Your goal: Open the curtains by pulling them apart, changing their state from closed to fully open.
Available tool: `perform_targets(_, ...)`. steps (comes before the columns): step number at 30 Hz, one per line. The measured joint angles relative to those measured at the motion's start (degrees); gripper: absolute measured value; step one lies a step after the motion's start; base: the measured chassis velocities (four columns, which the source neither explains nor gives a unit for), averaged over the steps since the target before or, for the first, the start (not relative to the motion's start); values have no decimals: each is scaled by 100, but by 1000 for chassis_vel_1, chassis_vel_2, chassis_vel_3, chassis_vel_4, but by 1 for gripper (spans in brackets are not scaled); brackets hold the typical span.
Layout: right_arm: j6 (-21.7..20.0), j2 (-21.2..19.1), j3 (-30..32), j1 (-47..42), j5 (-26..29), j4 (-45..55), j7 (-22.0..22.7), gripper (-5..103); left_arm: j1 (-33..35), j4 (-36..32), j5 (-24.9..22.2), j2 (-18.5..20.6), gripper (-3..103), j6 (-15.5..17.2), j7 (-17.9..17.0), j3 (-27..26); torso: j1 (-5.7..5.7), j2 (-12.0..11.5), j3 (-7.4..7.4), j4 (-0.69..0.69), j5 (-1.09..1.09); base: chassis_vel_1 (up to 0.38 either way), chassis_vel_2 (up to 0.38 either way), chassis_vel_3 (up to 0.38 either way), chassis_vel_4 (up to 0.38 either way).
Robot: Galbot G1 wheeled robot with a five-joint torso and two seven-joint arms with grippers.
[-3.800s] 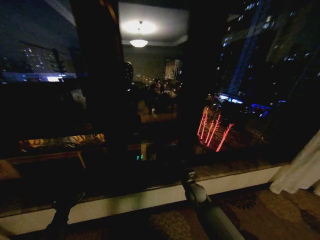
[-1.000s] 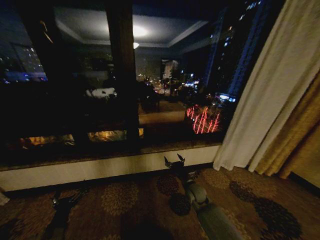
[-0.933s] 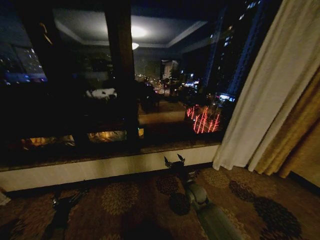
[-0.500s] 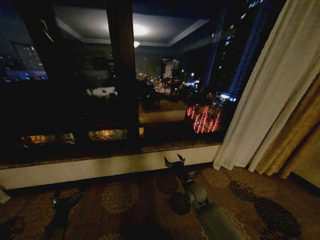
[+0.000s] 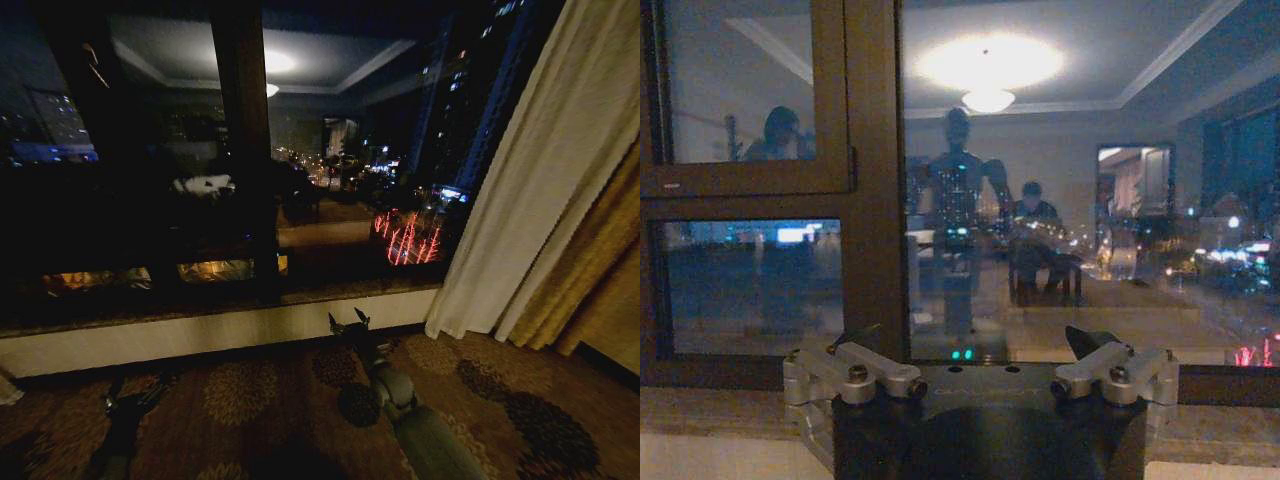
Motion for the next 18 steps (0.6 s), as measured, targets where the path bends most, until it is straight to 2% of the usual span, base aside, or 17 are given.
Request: perform_targets(18, 0, 0, 0, 0, 0, 0, 0, 100, 0, 0, 0, 0, 100, 0, -2, 0, 2, 0, 1, 0, 0, -5, 9, 6, -7)
